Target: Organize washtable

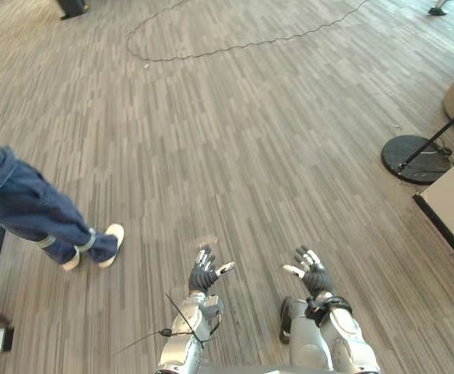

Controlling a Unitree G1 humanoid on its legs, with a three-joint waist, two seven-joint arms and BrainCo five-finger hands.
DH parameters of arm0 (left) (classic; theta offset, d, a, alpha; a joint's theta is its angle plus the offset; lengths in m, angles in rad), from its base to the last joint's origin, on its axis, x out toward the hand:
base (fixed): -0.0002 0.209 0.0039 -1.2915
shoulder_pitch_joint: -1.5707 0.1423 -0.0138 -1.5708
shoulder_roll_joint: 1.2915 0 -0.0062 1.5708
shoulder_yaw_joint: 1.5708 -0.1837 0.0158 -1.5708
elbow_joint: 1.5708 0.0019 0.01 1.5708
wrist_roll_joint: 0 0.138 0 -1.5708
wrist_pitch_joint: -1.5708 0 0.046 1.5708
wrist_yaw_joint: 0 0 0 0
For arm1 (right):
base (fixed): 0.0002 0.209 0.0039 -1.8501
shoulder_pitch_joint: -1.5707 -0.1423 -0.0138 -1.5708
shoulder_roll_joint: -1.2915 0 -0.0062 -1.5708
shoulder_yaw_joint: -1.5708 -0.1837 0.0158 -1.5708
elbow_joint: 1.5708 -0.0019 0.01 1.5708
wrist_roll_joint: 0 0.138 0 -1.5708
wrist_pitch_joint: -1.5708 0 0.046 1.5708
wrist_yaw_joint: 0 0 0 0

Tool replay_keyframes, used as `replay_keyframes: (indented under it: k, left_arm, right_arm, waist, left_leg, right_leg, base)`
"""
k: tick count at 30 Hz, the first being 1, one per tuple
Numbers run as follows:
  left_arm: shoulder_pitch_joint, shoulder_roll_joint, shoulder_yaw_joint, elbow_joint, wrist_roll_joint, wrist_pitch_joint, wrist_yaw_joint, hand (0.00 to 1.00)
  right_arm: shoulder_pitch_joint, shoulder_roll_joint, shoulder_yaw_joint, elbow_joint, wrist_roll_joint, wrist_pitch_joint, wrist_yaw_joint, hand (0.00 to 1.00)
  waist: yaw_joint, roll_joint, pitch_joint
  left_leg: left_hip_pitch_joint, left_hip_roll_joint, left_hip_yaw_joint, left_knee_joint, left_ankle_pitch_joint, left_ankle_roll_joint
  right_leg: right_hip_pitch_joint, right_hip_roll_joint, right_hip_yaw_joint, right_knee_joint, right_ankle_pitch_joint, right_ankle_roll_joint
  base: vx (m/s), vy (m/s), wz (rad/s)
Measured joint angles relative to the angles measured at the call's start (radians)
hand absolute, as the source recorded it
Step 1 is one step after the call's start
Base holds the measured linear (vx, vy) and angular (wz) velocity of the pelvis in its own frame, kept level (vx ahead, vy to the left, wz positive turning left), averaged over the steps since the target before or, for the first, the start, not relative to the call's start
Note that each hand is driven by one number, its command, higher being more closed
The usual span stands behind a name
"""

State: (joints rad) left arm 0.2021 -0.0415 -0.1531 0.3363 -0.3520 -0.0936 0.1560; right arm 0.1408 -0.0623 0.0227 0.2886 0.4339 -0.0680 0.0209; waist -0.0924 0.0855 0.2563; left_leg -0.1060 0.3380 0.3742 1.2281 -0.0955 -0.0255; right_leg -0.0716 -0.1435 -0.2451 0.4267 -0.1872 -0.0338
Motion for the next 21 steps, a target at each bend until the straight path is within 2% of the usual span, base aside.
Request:
replay_keyframes:
  k: [2,4,5,6,7,8,9,10,12,13,14,15,16,17,18,19,20,21]
  left_arm:
    - [0.018,0.001,0.048,-0.013,0.002,0.000,0.003,0.00]
    - [0.050,0.005,0.085,-0.029,0.011,0.000,0.009,0.00]
    - [0.074,0.000,0.081,-0.044,0.011,0.001,0.025,0.00]
    - [0.069,0.012,0.085,-0.034,0.011,0.008,0.032,0.00]
    - [0.071,0.016,0.087,-0.048,0.011,0.007,0.045,0.00]
    - [0.072,0.023,0.098,-0.082,0.011,0.000,0.050,0.00]
    - [0.072,0.024,0.106,-0.091,0.011,-0.002,0.051,0.00]
    - [0.066,0.025,0.121,-0.093,0.011,-0.001,0.052,0.00]
    - [0.062,0.025,0.124,-0.094,0.011,0.001,0.056,0.00]
    - [0.062,0.023,0.117,-0.103,0.013,0.001,0.056,0.00]
    - [0.062,0.022,0.114,-0.109,0.017,0.001,0.056,0.00]
    - [0.061,0.019,0.112,-0.117,0.023,0.000,0.056,0.00]
    - [0.056,0.029,0.117,-0.121,0.023,-0.003,0.058,0.00]
    - [0.053,0.034,0.116,-0.121,0.023,-0.003,0.059,0.00]
    - [0.051,0.037,0.114,-0.121,0.023,-0.003,0.056,0.00]
    - [0.044,0.037,0.111,-0.121,0.024,-0.003,0.052,0.00]
    - [0.042,0.038,0.099,-0.107,0.032,-0.003,0.039,0.00]
    - [0.038,0.045,0.081,-0.090,0.033,-0.003,0.038,0.00]
  right_arm:
    - [0.002,0.006,0.002,0.000,-0.003,-0.001,0.001,0.00]
    - [0.009,0.014,0.011,-0.001,-0.008,-0.004,0.003,0.00]
    - [0.029,0.000,0.019,-0.008,-0.020,-0.007,0.004,0.00]
    - [0.043,0.019,0.008,0.027,-0.030,0.004,0.001,0.00]
    - [0.065,0.027,0.010,0.024,-0.034,0.003,0.004,0.00]
    - [0.090,0.049,0.012,0.024,-0.040,0.002,0.003,0.00]
    - [0.094,0.058,0.015,0.025,-0.042,0.003,0.003,0.00]
    - [0.094,0.076,0.015,0.025,-0.048,0.003,0.003,0.00]
    - [0.092,0.085,0.015,0.025,-0.052,0.003,0.004,0.00]
    - [0.092,0.090,0.015,0.026,-0.052,0.002,0.005,0.00]
    - [0.092,0.087,0.016,0.035,-0.052,0.001,0.006,0.00]
    - [0.091,0.086,0.016,0.053,-0.052,0.001,0.007,0.00]
    - [0.099,0.092,0.028,0.054,-0.052,0.000,0.011,0.00]
    - [0.105,0.096,0.032,0.054,-0.054,0.000,0.018,0.00]
    - [0.113,0.102,0.035,0.054,-0.062,0.001,0.031,0.00]
    - [0.115,0.103,0.035,0.055,-0.064,0.001,0.038,0.00]
    - [0.119,0.096,0.034,0.059,-0.071,0.000,0.046,0.00]
    - [0.125,0.093,0.032,0.071,-0.071,0.001,0.046,0.00]
  waist:
    - [0.026,-0.002,0.001]
    - [0.033,-0.008,-0.003]
    - [0.029,0.035,-0.027]
    - [0.018,-0.024,-0.035]
    - [0.019,-0.041,-0.048]
    - [0.022,-0.075,-0.055]
    - [0.024,-0.083,-0.056]
    - [0.023,-0.097,-0.055]
    - [0.016,-0.099,-0.054]
    - [0.013,-0.100,-0.054]
    - [0.008,-0.094,-0.054]
    - [-0.004,-0.072,-0.051]
    - [-0.006,-0.075,-0.054]
    - [-0.005,-0.077,-0.055]
    - [-0.006,-0.080,-0.058]
    - [-0.008,-0.080,-0.058]
    - [-0.012,-0.078,-0.058]
    - [-0.012,-0.090,-0.065]
  left_leg:
    - [-0.077,0.009,0.041,-0.202,-0.066,0.014]
    - [-0.114,-0.046,0.005,-0.597,-0.073,-0.002]
    - [-0.106,-0.077,-0.088,-0.898,0.083,-0.042]
    - [-0.097,-0.131,-0.103,-0.871,0.092,-0.046]
    - [-0.094,-0.154,-0.107,-0.873,0.070,-0.041]
    - [-0.102,-0.169,-0.092,-0.834,0.020,-0.030]
    - [-0.104,-0.170,-0.082,-0.810,-0.009,-0.027]
    - [-0.082,-0.182,-0.055,-0.795,-0.064,-0.016]
    - [-0.030,-0.198,-0.028,-0.818,-0.084,-0.002]
    - [0.026,-0.211,-0.008,-0.864,-0.087,0.004]
    - [0.069,-0.216,-0.002,-0.905,-0.087,0.007]
    - [0.112,-0.214,0.002,-0.951,-0.087,0.007]
    - [0.140,-0.212,0.002,-0.988,-0.085,0.007]
    - [0.151,-0.212,0.002,-1.005,-0.083,0.005]
    - [0.167,-0.211,0.001,-1.031,-0.079,0.001]
    - [0.174,-0.209,0.001,-1.041,-0.077,-0.002]
    - [0.179,-0.203,-0.013,-1.049,-0.073,-0.003]
    - [0.185,-0.210,-0.037,-1.053,-0.069,-0.011]
  right_leg:
    - [0.062,-0.007,0.049,-0.061,0.005,0.013]
    - [0.096,-0.041,0.108,-0.082,-0.016,0.097]
    - [0.096,-0.028,0.142,-0.070,-0.050,0.160]
    - [0.104,-0.089,0.176,-0.066,-0.067,0.186]
    - [0.101,-0.108,0.179,-0.072,-0.060,0.191]
    - [0.106,-0.132,0.185,-0.083,-0.053,0.200]
    - [0.106,-0.139,0.190,-0.083,-0.044,0.208]
    - [0.090,-0.160,0.185,-0.024,-0.019,0.189]
    - [0.044,-0.193,0.155,0.089,0.036,0.145]
    - [0.007,-0.224,0.128,0.173,0.106,0.106]
    - [-0.012,-0.234,0.118,0.223,0.178,0.093]
    - [-0.036,-0.230,0.104,0.267,0.167,0.083]
    - [-0.061,-0.215,0.088,0.273,0.083,0.090]
    - [-0.074,-0.200,0.079,0.260,0.051,0.097]
    - [-0.101,-0.159,0.078,0.203,0.010,0.112]
    - [-0.113,-0.132,0.082,0.164,0.005,0.116]
    - [-0.126,-0.073,0.100,0.060,0.010,0.118]
    - [-0.120,-0.010,0.132,-0.089,0.071,0.111]
  base:
    - [0.49,0.219,-0.93]
    - [0.40,0.327,-1.02]
    - [0.48,0.507,-0.67]
    - [0.37,0.396,-0.34]
    - [0.35,0.314,-0.10]
    - [0.28,0.174,-0.17]
    - [0.37,0.302,-0.45]
    - [0.27,0.256,-0.47]
    - [0.26,0.272,-0.38]
    - [0.23,0.219,-0.26]
    - [0.22,0.187,-0.25]
    - [0.24,0.181,-0.13]
    - [0.23,0.151,-0.06]
    - [0.23,0.081,0.05]
    - [0.16,0.000,0.10]
    - [0.23,-0.047,0.28]
    - [0.26,-0.093,0.49]
    - [0.27,-0.107,0.57]
